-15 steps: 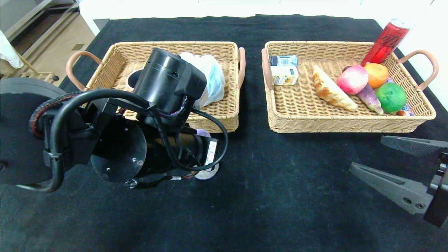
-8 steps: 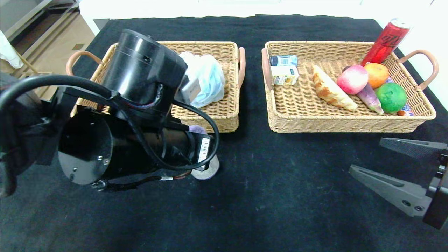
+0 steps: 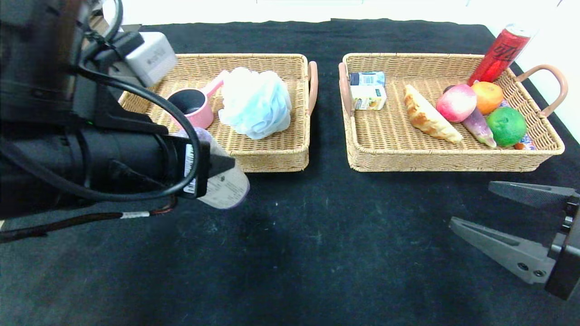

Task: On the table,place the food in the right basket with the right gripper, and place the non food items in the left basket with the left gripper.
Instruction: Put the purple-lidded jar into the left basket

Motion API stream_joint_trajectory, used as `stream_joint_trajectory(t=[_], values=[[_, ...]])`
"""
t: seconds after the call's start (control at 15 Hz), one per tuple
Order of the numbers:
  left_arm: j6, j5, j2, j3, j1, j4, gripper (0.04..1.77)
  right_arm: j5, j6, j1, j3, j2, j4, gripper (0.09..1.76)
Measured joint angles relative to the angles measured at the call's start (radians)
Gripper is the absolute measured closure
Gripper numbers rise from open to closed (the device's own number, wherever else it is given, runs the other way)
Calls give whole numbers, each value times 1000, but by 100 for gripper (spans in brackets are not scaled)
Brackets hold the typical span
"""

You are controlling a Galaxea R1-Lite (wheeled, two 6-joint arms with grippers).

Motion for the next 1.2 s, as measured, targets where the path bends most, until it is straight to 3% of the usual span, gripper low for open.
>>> stream_joint_trajectory(t=[0.47,0.93,1.2], values=[[114,-29,-49,-48,226,-28,89,-1,0,6,2,2,-1,14],[210,-30,43,-66,419,-230,89,-3,0,4,4,10,-1,14],[245,-26,113,-85,494,-300,89,-3,2,2,3,12,-1,14]])
